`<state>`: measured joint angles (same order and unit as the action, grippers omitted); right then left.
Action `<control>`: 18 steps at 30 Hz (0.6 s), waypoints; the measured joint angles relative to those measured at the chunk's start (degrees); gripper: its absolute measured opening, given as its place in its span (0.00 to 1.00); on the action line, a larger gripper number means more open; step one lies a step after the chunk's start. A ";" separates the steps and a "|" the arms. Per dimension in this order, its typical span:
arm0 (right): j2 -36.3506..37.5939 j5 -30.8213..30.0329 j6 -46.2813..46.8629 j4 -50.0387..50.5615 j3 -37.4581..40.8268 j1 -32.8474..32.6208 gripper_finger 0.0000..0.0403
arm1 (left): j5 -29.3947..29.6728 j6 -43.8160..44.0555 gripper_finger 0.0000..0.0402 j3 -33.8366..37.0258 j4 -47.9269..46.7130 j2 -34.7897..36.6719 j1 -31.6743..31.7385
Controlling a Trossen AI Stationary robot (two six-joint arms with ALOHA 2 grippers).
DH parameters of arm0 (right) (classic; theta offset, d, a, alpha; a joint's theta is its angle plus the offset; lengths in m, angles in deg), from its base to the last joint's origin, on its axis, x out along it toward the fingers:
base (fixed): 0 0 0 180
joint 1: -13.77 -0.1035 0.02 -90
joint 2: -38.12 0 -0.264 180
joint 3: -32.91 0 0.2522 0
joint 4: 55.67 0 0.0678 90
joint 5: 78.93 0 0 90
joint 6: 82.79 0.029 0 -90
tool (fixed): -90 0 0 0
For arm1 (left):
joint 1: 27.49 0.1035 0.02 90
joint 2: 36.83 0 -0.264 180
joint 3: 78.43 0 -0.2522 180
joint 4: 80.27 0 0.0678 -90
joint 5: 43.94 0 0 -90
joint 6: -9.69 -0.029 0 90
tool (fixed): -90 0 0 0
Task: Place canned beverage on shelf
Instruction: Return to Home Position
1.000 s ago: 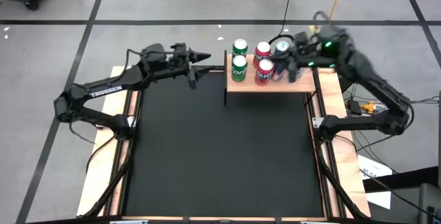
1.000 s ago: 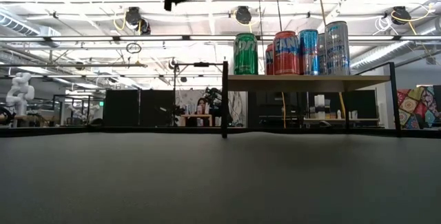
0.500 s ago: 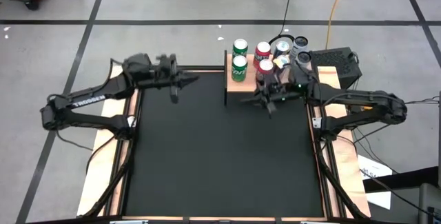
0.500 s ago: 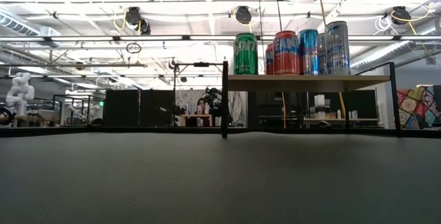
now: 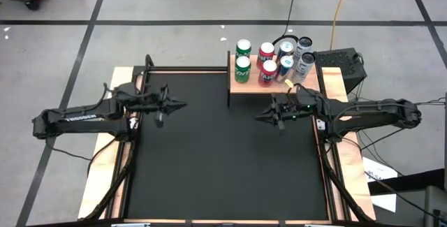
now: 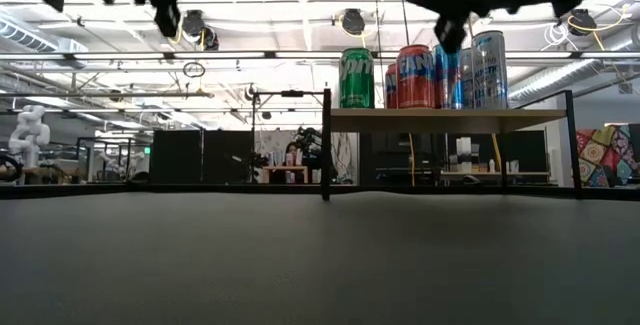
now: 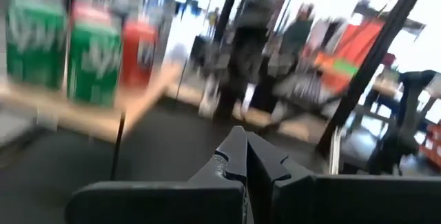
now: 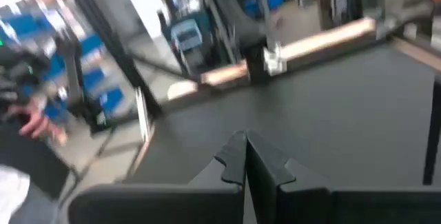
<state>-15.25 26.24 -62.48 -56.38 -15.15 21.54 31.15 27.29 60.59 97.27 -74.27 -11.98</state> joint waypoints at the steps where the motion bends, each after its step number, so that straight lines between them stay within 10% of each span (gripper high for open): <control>1: 0.72 -0.04 -0.84 2.55 0.00 -0.02 0.00 | 0.04 -0.11 0.00 0.68 -1.74 -0.01 -0.61; 18: 21.56 -6.52 -17.03 8.44 7.30 0.46 0.00 | 8.06 -10.47 0.00 10.16 -2.79 14.04 -1.25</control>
<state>6.31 19.72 -79.50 -47.94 -7.86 22.00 39.20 16.82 70.75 94.48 -60.22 -13.23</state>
